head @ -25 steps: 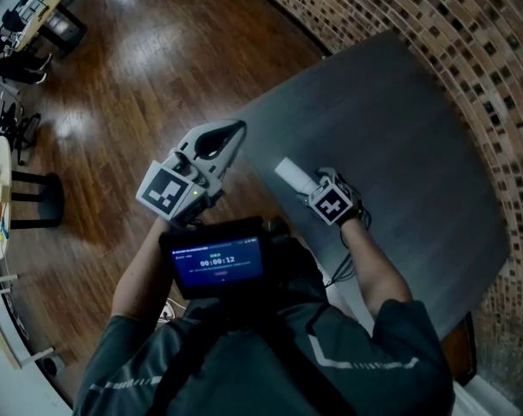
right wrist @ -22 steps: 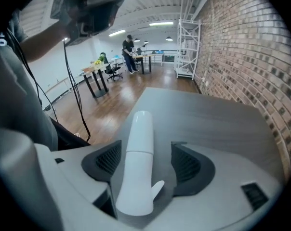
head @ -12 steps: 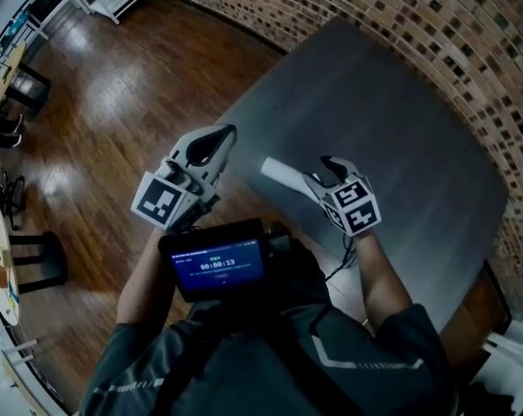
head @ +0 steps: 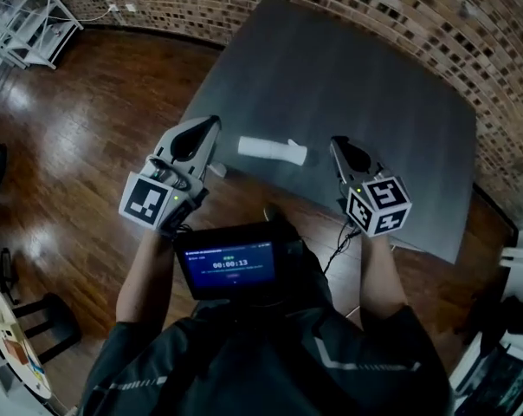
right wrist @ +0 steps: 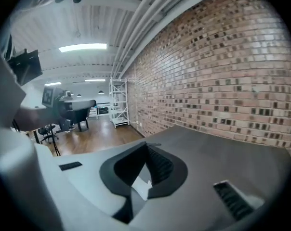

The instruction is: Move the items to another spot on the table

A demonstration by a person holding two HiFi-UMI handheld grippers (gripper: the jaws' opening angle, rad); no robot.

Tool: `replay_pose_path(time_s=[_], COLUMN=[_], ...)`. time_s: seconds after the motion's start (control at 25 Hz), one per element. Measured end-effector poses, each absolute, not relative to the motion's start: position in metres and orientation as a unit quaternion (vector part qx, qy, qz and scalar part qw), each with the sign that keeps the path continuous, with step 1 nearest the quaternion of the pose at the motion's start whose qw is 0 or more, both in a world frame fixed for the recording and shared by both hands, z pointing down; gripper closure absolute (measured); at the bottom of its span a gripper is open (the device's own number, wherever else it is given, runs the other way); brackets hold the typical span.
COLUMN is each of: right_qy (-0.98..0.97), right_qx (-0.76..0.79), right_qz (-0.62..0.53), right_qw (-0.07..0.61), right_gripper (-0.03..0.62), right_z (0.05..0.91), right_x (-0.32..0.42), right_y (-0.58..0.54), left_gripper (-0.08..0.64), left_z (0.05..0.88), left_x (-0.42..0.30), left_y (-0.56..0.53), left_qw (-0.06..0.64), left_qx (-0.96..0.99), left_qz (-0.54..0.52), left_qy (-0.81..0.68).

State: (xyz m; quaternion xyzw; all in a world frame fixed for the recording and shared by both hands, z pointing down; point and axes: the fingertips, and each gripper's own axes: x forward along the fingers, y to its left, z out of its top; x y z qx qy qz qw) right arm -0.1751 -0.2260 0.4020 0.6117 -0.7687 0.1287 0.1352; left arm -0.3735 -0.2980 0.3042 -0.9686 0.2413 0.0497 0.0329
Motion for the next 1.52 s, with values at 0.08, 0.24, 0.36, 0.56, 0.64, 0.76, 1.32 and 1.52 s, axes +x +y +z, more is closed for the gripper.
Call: replay_pose_path(time_s=[0.08, 0.24, 0.36, 0.56, 0.64, 0.76, 1.32, 1.52], right_qy=[-0.747, -0.713, -0.701, -0.694, -0.694, -0.696, -0.704, -0.705], right_qx=[0.641, 0.685, 0.701, 0.71, 0.711, 0.71, 0.703, 0.702], right_qz=[0.125, 0.115, 0.105, 0.097, 0.093, 0.086, 0.077, 0.076], right_qw=[0.122, 0.098, 0.081, 0.074, 0.069, 0.064, 0.063, 0.066], right_gripper=[0.586, 0.586, 0.588, 0.588, 0.588, 0.589, 0.591, 0.591], right_z=[0.391, 0.37, 0.353, 0.339, 0.334, 0.327, 0.323, 0.325], right_x=[-0.164, -0.148, -0.139, -0.12, -0.114, -0.104, -0.061, -0.058], right_y=[-0.202, -0.161, -0.137, -0.105, -0.096, -0.081, -0.038, -0.037], left_gripper=[0.557, 0.557, 0.557, 0.557, 0.557, 0.557, 0.557, 0.557], left_z=[0.3, 0.288, 0.282, 0.279, 0.275, 0.27, 0.267, 0.267], left_x=[-0.367, -0.356, -0.35, -0.332, -0.326, -0.314, -0.274, -0.271], left_y=[-0.29, -0.274, -0.261, -0.238, -0.231, -0.218, -0.163, -0.158], left_qw=[0.031, 0.004, 0.003, 0.013, 0.018, 0.022, 0.03, 0.033], left_qx=[-0.972, -0.976, -0.977, -0.979, -0.978, -0.977, -0.972, -0.973], left_qz=[0.062, 0.095, 0.1, 0.094, 0.095, 0.1, 0.095, 0.098], left_qy=[0.223, 0.195, 0.187, 0.178, 0.184, 0.189, 0.212, 0.208])
